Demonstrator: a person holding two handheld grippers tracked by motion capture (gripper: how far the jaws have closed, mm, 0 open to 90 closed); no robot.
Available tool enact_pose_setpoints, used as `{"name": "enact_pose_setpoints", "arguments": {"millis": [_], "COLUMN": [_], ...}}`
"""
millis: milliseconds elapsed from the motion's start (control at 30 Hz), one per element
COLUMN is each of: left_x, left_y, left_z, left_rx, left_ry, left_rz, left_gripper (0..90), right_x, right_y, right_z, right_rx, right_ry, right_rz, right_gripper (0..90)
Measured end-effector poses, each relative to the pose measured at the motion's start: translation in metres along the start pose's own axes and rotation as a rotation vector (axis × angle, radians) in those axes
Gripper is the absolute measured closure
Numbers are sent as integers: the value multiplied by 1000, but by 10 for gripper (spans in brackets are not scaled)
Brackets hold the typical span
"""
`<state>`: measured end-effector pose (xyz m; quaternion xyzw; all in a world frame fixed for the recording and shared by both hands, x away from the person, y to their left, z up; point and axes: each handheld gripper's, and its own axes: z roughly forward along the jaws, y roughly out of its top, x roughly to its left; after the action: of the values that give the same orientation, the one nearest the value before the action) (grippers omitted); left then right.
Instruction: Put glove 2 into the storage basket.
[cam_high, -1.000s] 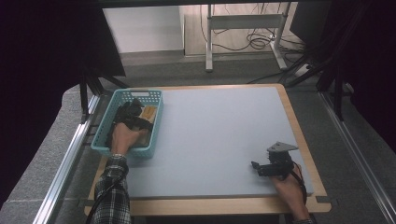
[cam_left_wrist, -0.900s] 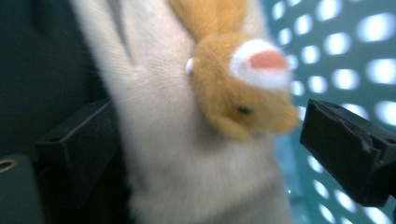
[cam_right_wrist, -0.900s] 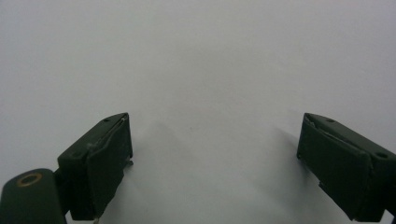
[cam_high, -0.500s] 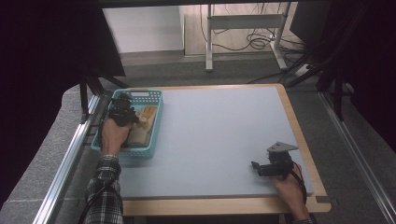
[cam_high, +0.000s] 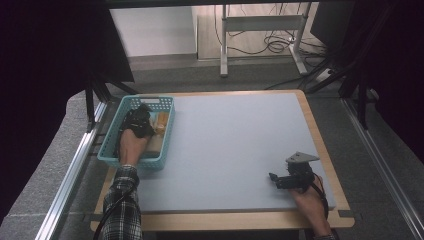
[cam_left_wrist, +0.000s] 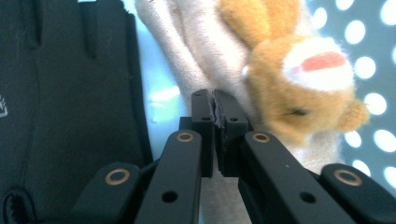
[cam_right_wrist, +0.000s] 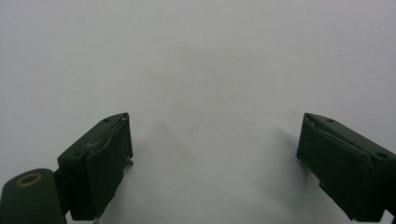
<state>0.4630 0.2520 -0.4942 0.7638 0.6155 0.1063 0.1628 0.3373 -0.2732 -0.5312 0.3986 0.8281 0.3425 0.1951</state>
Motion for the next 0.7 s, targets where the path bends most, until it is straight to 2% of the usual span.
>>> {"name": "enact_pose_setpoints", "arguments": {"millis": [100,200,400,600,700], "left_x": [0,3,11,19,25], "left_y": [0,-2,-7,-12,-15], "left_z": [-1,-2,-11,-17,-23], "left_rx": [0,-8,-51,-73,-94], "left_ry": [-2,10,64,77,85], "left_rz": [-1,-4,-13,-21,-27], "left_gripper": [889,843,627,489,448], "right_x": [0,0,0,0,0], "right_y": [0,0,0,0,0], "right_z": [0,0,0,0,0], "right_rx": [0,0,0,0,0], "right_ry": [0,0,0,0,0], "right_rz": [0,0,0,0,0], "right_gripper": [98,98,98,98,98]}}
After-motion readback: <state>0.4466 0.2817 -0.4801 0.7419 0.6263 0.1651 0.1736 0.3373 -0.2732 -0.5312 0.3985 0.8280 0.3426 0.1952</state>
